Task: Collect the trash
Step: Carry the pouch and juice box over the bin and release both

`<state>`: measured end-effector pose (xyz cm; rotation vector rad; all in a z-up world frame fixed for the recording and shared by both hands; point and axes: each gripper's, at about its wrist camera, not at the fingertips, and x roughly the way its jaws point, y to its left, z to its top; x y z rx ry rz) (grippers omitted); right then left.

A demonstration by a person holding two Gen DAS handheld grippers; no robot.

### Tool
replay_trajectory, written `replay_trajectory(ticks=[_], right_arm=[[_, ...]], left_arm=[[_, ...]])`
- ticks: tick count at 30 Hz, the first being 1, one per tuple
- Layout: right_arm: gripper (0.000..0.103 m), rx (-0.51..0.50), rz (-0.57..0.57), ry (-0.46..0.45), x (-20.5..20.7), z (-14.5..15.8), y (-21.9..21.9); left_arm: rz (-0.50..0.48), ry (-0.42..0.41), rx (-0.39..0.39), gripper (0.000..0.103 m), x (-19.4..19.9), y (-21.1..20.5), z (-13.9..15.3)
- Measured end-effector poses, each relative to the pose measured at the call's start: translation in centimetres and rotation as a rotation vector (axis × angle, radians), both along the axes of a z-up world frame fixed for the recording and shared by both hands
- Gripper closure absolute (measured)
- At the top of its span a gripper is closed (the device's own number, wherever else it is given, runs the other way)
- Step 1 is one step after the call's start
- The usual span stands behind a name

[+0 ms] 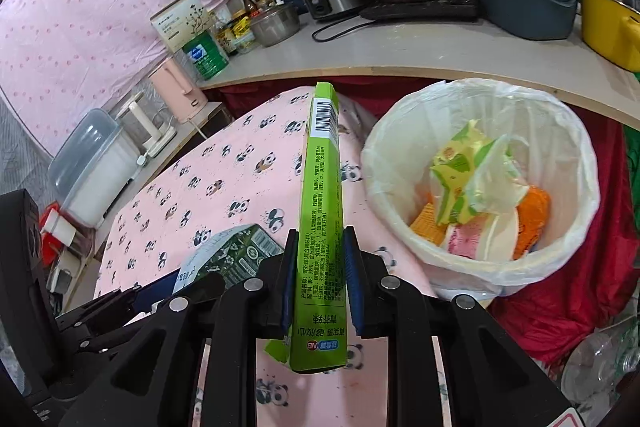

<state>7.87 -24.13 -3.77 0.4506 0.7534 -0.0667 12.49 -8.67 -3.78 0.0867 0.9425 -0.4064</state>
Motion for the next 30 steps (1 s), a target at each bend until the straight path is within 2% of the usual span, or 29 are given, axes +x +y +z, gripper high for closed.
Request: replay_trajectory(ticks=[23,30], right_arm=[[0.082,0.028,-0.182,-0.049,-4.5,0.7,-8.9],[0.082,0.034,-0.24,-0.061,-5.5,1.0,-11.8]], left_arm=[[-0.143,-0.049,-0.026,0.066,-0.6,-8.7,2.9],[-0.225,-0.077,-0.034,0.077,-0.5,-13.1,4.1]])
